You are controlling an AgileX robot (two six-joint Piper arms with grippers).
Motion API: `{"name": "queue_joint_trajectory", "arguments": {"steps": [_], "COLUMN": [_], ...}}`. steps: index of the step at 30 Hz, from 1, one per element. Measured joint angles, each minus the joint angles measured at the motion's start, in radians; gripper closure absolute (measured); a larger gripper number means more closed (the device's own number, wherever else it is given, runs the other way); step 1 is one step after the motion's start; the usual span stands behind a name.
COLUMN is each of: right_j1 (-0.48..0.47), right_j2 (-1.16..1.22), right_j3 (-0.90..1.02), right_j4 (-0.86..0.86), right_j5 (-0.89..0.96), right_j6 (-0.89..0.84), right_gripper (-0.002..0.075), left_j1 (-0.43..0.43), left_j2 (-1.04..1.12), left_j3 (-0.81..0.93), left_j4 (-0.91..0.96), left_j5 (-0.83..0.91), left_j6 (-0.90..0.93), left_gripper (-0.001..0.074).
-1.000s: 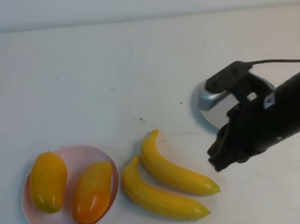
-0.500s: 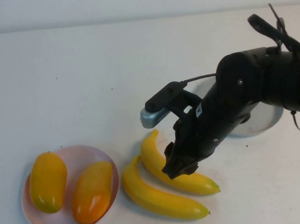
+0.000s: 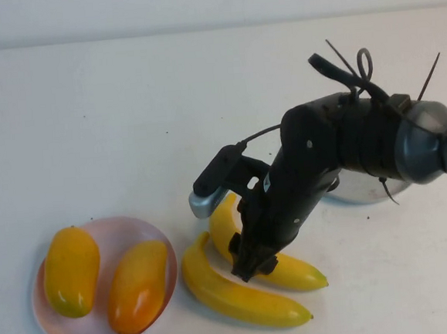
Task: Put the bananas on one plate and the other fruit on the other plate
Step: Put another type of fruit in the right plate
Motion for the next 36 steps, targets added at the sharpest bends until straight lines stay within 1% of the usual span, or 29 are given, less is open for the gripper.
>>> {"name": "queue_joint_trajectory", "arguments": {"steps": [6, 10, 13, 15, 19, 22, 26, 28, 31, 34, 36], "right_j1": [0.002, 0.002, 0.002, 0.002, 0.002, 0.002, -0.018, -0.048, -0.125, -0.216, -0.297], "right_j2": [0.053, 0.076, 0.088, 0.09, 0.09, 0.09, 0.09, 0.09, 0.09, 0.09, 0.096], "right_j3": [-0.002, -0.002, -0.004, -0.008, -0.054, -0.121, -0.228, -0.277, -0.328, -0.344, -0.348], "right_j4": [-0.089, -0.116, -0.12, -0.12, -0.121, -0.143, -0.25, -0.313, -0.368, -0.365, -0.343], "right_j5": [-0.038, -0.048, -0.052, -0.05, -0.001, 0.069, 0.161, 0.187, 0.212, 0.215, 0.215], "right_j6": [-0.006, -0.007, -0.007, -0.007, -0.007, 0.054, 0.246, 0.331, 0.441, 0.488, 0.498], "right_gripper": [0.0332, 0.0334, 0.037, 0.0423, 0.0424, 0.0424, 0.0424, 0.0424, 0.0424, 0.0424, 0.0424], "left_j1": [0.0, 0.0, 0.0, 0.0, 0.0, 0.0, 0.0, 0.0, 0.0, 0.0, 0.0], "left_j2": [0.0, 0.0, 0.0, 0.0, 0.0, 0.0, 0.0, 0.0, 0.0, 0.0, 0.0], "left_j3": [0.0, 0.0, 0.0, 0.0, 0.0, 0.0, 0.0, 0.0, 0.0, 0.0, 0.0], "left_j4": [0.0, 0.0, 0.0, 0.0, 0.0, 0.0, 0.0, 0.0, 0.0, 0.0, 0.0], "left_j5": [0.0, 0.0, 0.0, 0.0, 0.0, 0.0, 0.0, 0.0, 0.0, 0.0, 0.0], "left_j6": [0.0, 0.0, 0.0, 0.0, 0.0, 0.0, 0.0, 0.0, 0.0, 0.0, 0.0], "left_gripper": [0.0737, 0.0737, 0.0737, 0.0737, 0.0737, 0.0737, 0.0737, 0.0737, 0.0737, 0.0737, 0.0737]}}
